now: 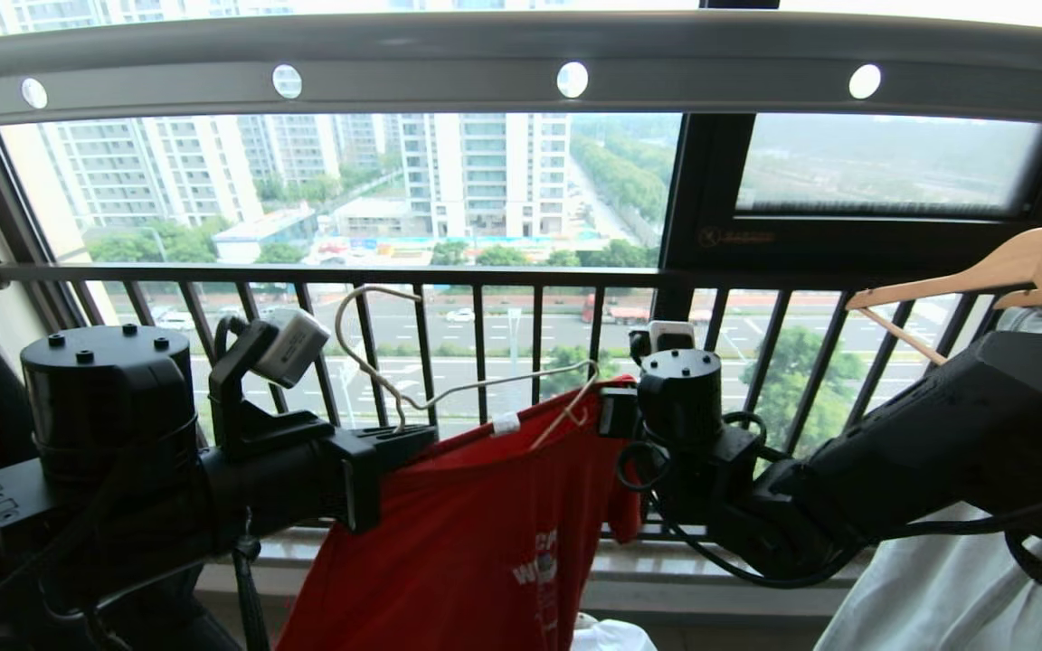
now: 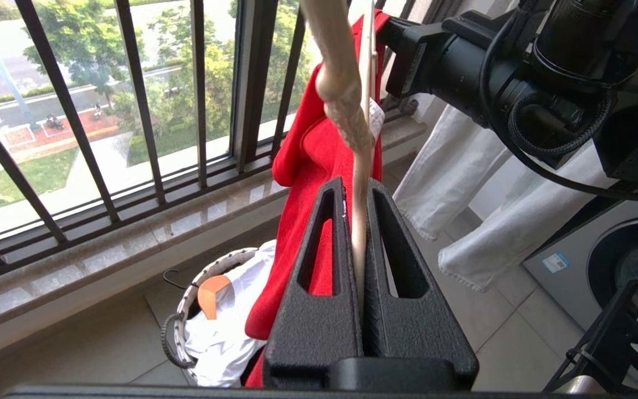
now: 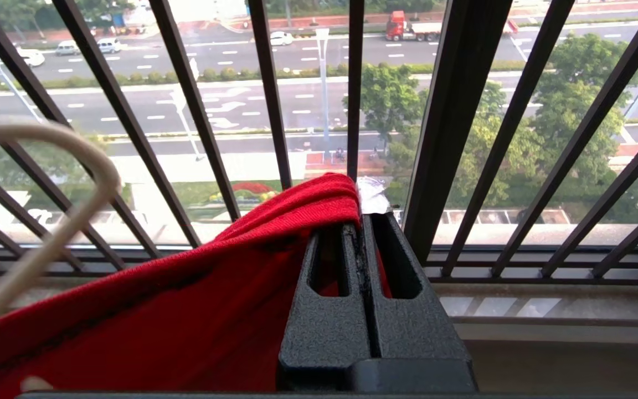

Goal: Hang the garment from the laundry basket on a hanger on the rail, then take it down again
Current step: Take the clothes off the clothes rack

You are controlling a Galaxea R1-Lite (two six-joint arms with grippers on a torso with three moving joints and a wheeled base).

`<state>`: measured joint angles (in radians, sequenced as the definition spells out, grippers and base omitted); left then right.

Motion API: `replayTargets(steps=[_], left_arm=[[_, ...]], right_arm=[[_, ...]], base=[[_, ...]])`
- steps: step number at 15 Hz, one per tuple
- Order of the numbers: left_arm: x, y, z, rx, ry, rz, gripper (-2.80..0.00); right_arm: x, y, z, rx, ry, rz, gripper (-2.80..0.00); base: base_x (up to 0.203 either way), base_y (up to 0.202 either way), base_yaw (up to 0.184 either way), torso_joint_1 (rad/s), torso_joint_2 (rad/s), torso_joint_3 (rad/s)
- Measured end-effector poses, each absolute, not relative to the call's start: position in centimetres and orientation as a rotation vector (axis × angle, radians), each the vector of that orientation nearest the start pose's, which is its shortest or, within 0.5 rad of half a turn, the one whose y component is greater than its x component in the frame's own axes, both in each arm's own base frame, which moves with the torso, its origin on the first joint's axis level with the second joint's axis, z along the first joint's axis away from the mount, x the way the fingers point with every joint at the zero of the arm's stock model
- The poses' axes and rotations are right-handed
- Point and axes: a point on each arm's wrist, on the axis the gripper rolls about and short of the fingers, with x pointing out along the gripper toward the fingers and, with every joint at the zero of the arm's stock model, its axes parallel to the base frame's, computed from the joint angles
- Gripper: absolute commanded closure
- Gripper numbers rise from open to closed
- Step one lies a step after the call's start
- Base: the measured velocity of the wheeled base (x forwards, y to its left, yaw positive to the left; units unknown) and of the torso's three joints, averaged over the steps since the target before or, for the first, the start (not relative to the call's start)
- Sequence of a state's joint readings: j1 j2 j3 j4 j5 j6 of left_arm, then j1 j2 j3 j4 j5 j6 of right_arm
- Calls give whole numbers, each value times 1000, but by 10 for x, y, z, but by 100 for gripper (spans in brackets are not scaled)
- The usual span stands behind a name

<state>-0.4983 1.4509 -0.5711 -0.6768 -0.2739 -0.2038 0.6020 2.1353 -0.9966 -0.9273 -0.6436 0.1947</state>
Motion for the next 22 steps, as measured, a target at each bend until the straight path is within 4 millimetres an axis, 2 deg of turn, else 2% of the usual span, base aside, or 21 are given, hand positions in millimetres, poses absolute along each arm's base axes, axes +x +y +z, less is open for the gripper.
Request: replayTargets(steps=[3, 6, 9, 12, 14, 18, 22], left_arm=[[203, -117, 193, -173, 254, -743, 0], [205, -118, 192, -176, 224, -737, 0], [206, -119, 189, -175, 234, -733, 0], [207, -119, 189, -184, 234, -735, 0], [208, -122, 186, -185, 241, -740, 0], [221, -131, 173, -188, 197, -703, 0], [237, -153, 160, -197, 55, -558, 0]], right_arm=[[335, 215, 97, 56, 189, -47, 0], [324, 224, 92, 36, 211, -6, 0], [301, 242, 86, 2, 238, 70, 0], [267, 260, 75, -41, 270, 238, 0], [252, 267, 74, -58, 236, 321, 0], [239, 268, 83, -63, 196, 369, 0], [233, 268, 80, -76, 217, 421, 0]], base=[[0, 0, 0, 0, 0, 0], [0, 0, 0, 0, 0, 0], [0, 0, 0, 0, 0, 0], [0, 0, 0, 0, 0, 0], [0, 0, 0, 0, 0, 0], [0, 0, 0, 0, 0, 0], [0, 0, 0, 0, 0, 0]])
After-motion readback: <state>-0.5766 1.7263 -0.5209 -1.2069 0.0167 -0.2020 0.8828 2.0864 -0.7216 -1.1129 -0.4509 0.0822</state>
